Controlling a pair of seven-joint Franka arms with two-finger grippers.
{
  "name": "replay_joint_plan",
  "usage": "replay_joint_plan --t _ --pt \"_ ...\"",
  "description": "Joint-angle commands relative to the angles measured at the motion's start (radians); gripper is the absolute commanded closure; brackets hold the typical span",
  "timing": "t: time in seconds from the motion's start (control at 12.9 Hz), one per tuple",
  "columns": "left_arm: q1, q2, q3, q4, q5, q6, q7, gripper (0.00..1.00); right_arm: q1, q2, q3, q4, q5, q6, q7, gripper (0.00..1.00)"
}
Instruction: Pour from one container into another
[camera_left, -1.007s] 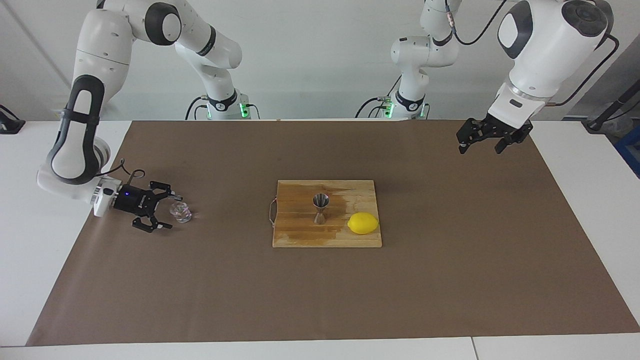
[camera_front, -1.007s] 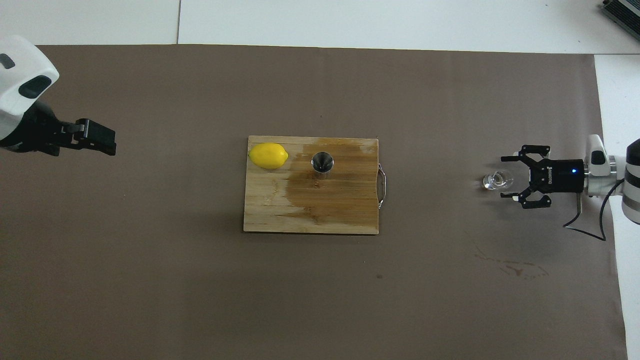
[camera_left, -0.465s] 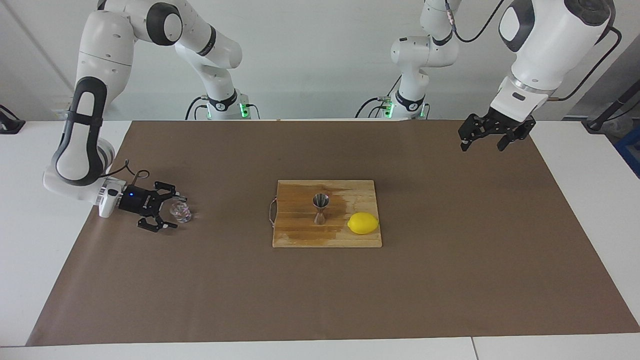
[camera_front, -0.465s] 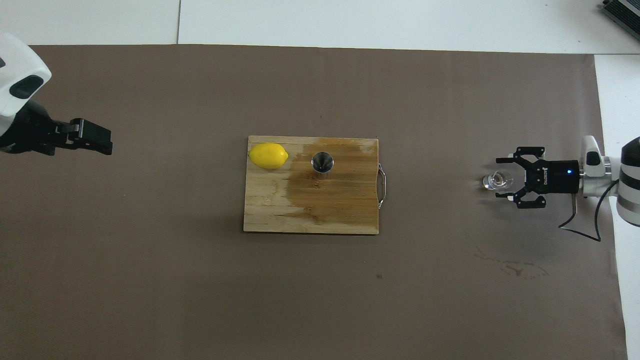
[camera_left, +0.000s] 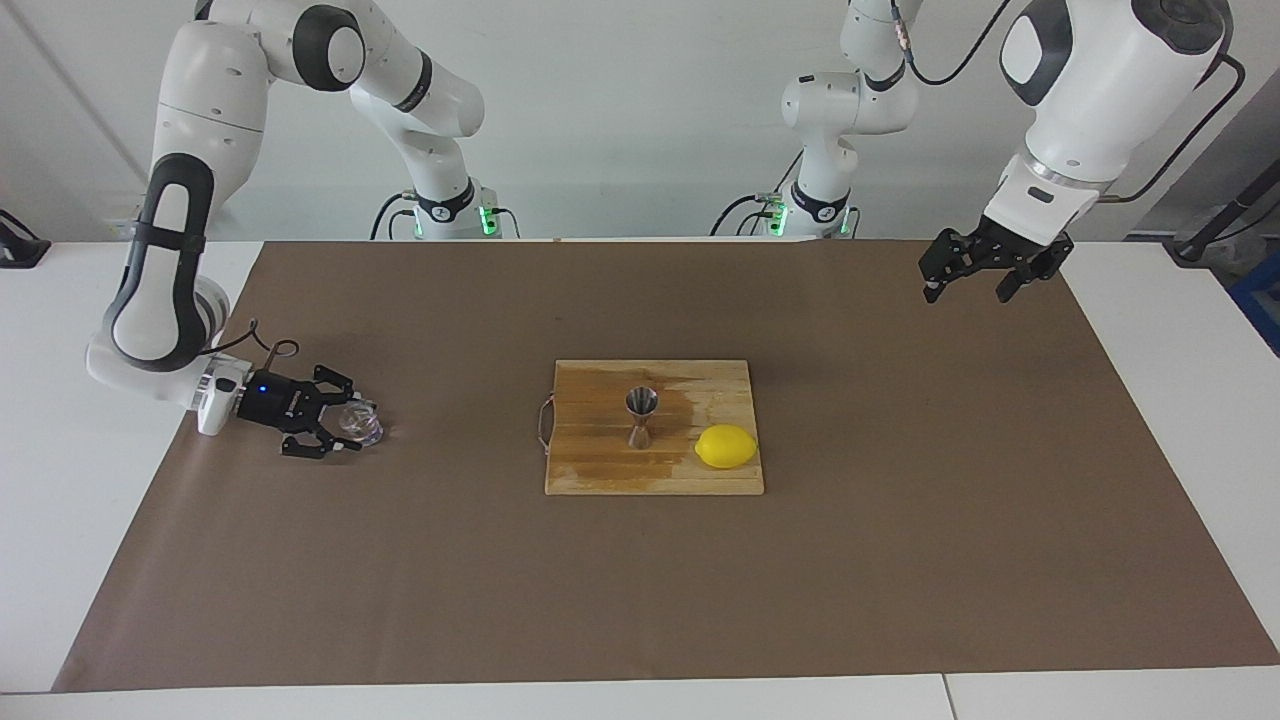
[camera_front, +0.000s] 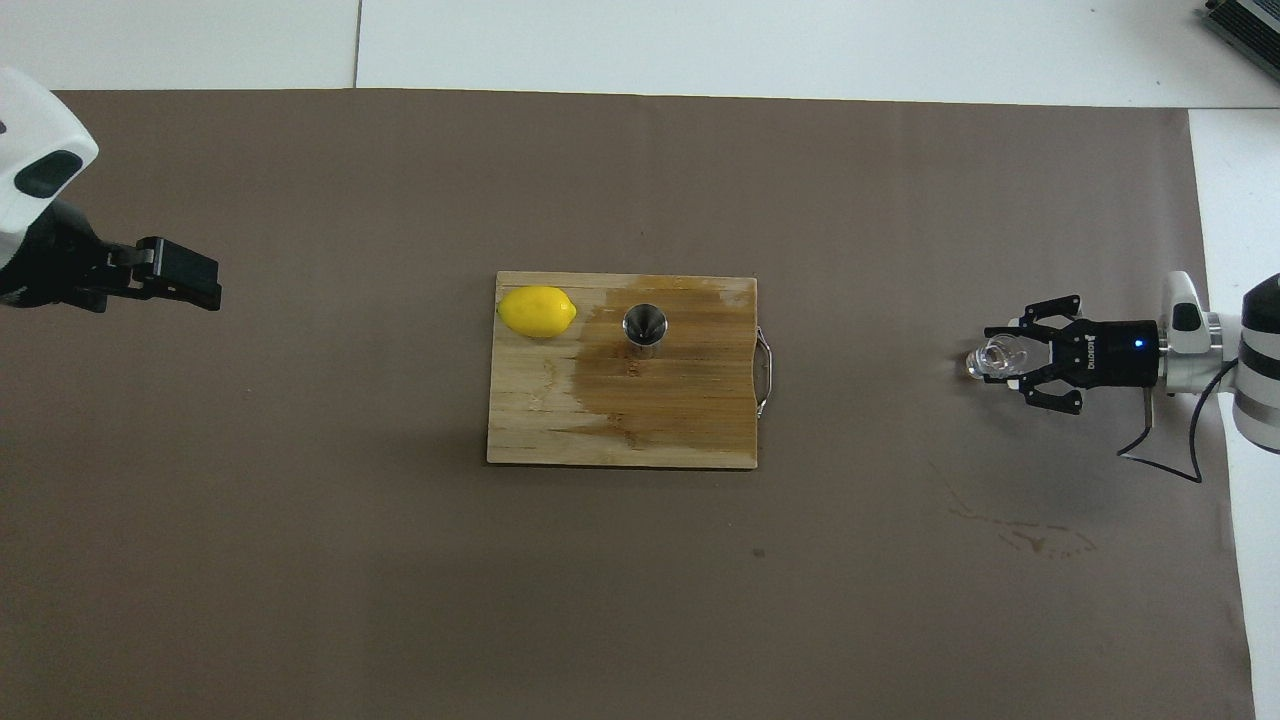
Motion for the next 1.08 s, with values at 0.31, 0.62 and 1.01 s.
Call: replay_joint_plan --t 0.31,0.62,1.01 --pt "-0.003 -0.031 0.005 -0.038 0.016 0.009 0.002 0.00 0.014 -0.008 0.002 -0.016 0.038 0.033 -0.039 0.61" --pt "-0.003 -0.031 0.005 -0.038 0.016 0.009 0.002 0.00 0.034 -0.038 0.002 -0.007 0.052 0.059 -0.053 0.77" --pt "-0.003 -0.031 0.005 -0.038 0.016 0.009 0.002 0.00 0.120 -0.158 0.000 -0.011 0.069 0.148 0.037 0.93"
